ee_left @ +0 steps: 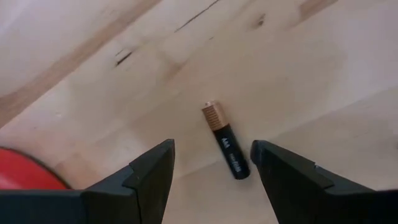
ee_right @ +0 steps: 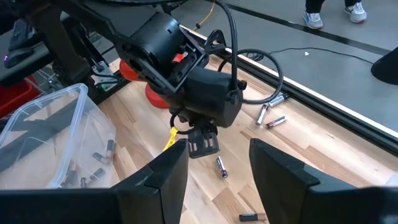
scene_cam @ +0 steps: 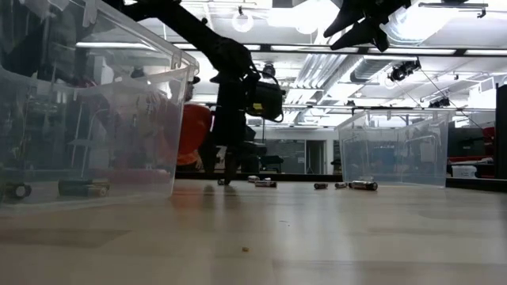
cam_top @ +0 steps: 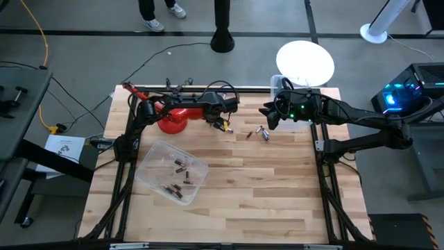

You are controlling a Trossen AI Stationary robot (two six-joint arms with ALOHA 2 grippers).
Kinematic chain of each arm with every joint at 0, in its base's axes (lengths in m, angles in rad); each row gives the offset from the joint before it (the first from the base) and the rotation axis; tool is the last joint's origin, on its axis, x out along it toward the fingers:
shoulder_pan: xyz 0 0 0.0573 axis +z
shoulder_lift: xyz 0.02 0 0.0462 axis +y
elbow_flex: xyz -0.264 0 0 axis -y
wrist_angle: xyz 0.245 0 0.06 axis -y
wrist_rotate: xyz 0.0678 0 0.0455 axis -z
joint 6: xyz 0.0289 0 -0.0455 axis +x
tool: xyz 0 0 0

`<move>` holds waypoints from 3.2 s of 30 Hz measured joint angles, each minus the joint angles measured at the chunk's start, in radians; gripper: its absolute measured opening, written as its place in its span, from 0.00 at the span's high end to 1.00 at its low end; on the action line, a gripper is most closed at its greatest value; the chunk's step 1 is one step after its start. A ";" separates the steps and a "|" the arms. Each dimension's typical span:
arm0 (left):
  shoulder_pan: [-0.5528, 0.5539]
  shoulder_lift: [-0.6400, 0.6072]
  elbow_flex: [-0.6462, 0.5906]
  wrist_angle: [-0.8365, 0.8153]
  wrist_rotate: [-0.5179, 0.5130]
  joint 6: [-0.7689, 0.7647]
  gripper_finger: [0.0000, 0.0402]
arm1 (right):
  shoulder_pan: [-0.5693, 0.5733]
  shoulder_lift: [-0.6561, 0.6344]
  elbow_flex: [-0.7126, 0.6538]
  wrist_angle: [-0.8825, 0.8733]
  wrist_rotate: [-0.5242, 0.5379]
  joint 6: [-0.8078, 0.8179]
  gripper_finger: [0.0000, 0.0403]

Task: Sort batteries
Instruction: Put the black battery into the bottom transparent bin, then put the silver battery into the top transparent bin

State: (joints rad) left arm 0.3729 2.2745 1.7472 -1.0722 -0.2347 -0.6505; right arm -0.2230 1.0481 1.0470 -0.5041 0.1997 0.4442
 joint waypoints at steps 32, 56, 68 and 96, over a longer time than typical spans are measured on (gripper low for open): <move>-0.026 -0.005 0.012 0.154 0.200 0.192 0.95 | 0.000 0.000 0.000 0.001 0.000 0.004 0.59; -0.268 -0.783 -0.175 0.084 0.205 0.549 0.98 | -0.001 0.212 0.001 0.178 -0.196 -0.060 0.59; -0.617 -1.139 -0.697 0.089 0.249 0.211 0.99 | -0.002 0.305 0.001 0.288 -0.342 -0.151 0.59; -0.687 -0.983 -0.808 0.091 0.223 0.233 0.44 | -0.025 0.946 0.324 0.081 -0.128 -0.509 0.59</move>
State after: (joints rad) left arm -0.3145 1.2919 0.9397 -0.9815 -0.0116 -0.4176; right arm -0.2477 1.9940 1.3713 -0.4231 0.0718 -0.0643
